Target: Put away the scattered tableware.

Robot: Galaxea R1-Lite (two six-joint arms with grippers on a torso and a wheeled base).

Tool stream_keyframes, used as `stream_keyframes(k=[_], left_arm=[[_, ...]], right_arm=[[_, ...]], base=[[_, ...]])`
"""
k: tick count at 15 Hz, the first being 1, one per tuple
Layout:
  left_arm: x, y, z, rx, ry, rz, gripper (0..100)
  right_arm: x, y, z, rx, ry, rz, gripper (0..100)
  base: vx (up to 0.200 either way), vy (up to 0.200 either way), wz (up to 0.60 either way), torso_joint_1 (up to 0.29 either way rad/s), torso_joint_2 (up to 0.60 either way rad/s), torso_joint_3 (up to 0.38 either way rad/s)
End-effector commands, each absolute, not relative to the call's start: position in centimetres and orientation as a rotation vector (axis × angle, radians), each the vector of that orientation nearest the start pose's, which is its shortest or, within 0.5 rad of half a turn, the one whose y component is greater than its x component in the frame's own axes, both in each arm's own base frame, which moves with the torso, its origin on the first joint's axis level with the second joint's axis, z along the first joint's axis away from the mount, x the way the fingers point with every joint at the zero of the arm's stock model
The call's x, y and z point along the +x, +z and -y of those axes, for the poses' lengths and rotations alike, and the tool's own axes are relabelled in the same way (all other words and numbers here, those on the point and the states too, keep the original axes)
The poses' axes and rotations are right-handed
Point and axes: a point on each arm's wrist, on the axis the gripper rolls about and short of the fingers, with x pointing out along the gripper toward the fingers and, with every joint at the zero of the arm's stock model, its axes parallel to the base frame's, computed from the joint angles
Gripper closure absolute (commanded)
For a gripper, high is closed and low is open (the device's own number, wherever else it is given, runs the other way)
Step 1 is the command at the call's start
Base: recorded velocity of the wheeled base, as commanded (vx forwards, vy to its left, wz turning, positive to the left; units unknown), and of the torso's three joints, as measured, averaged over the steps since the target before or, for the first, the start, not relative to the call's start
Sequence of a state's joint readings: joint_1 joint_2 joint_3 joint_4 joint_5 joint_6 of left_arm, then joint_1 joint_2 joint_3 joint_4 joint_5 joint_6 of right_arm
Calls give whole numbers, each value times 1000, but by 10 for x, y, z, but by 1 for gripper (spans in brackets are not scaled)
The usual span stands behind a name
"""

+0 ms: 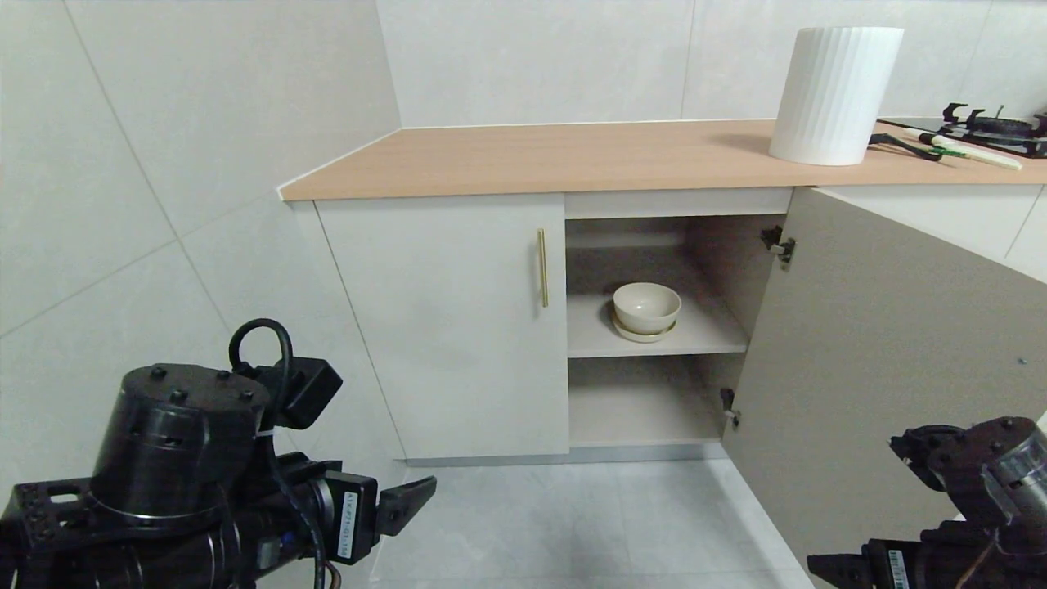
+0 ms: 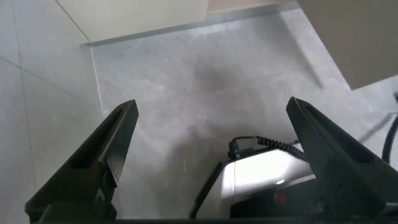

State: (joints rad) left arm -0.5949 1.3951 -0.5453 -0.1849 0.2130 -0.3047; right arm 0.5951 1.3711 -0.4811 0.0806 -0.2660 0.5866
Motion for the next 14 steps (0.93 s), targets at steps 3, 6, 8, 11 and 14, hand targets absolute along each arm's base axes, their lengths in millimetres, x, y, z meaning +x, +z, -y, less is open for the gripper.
stream_keyframes(k=[3,6,8,11,14], left_arm=[[169,149,108,-4,-274,-664,0],[169,147,108,3,-272,-674,0],[169,147,108,3,-272,-674,0],[169,147,108,3,-272,-674,0],[169,147,108,3,-272,-672,0]], right_arm=[[139,123,-87,167,26,-924,0],[137,125,-85,185,26,-914,0],[133,132,-82,226,68,-899,0],[125,138,-78,254,118,-885,0],[130,133,-78,247,88,-909,0]], base=[[0,-67,0,1,-1,-1],[0,-200,0,1,2,7],[0,-200,0,10,2,2],[0,-200,0,2,4,2],[0,-200,0,4,5,2]])
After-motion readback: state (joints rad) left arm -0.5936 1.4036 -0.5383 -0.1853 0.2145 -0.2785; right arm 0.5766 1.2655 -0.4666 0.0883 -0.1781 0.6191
